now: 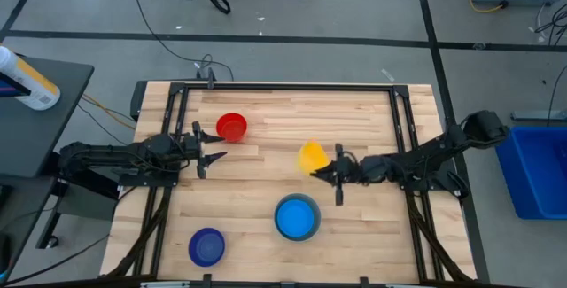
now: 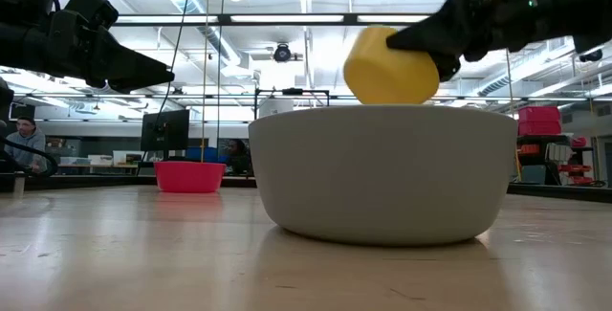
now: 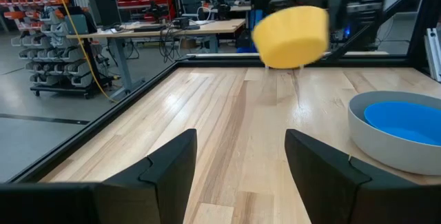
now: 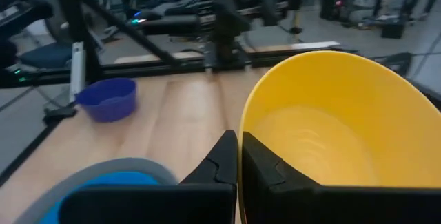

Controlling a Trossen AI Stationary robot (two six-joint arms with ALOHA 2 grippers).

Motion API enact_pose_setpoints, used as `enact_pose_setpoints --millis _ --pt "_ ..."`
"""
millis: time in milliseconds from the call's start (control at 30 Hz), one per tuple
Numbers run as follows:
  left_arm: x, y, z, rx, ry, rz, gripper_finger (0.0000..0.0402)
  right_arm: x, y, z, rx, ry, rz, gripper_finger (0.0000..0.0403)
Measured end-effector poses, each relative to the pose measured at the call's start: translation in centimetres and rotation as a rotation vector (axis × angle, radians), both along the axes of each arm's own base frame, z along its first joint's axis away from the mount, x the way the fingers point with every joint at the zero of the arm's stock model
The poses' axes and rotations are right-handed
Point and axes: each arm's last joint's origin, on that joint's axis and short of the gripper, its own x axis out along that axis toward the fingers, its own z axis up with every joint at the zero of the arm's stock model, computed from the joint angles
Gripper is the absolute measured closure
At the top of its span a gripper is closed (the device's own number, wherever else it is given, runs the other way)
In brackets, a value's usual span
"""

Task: Nest bowls inside each other
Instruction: Stack the yellow bowl on top of the light blue bowl

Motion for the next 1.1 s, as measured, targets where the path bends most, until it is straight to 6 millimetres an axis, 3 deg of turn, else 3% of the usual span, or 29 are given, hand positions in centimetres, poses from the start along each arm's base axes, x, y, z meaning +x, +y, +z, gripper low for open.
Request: enact_pose_setpoints --millis 233,433,733,1100 --pt "0.0 0.0 0.0 -0.004 -0.001 0.0 0.0171 3.4 4.1 -1.1 0.005 0.063 0.076 0.0399" --pt "0.0 0.0 0.0 -0.004 -0.001 0.001 0.0171 5.3 7.4 -0.8 -0.017 0.088 0.126 0.0399" --pt "0.0 0.0 0.0 -0.007 -0.001 0.001 0.0171 4.6 11.3 0.2 0.017 0.158 0.14 0.0399" --pt "0.0 0.0 0.0 -0.007 -0.003 0.001 0.0171 4.1 11.6 -0.5 0.067 0.232 0.125 0.0399"
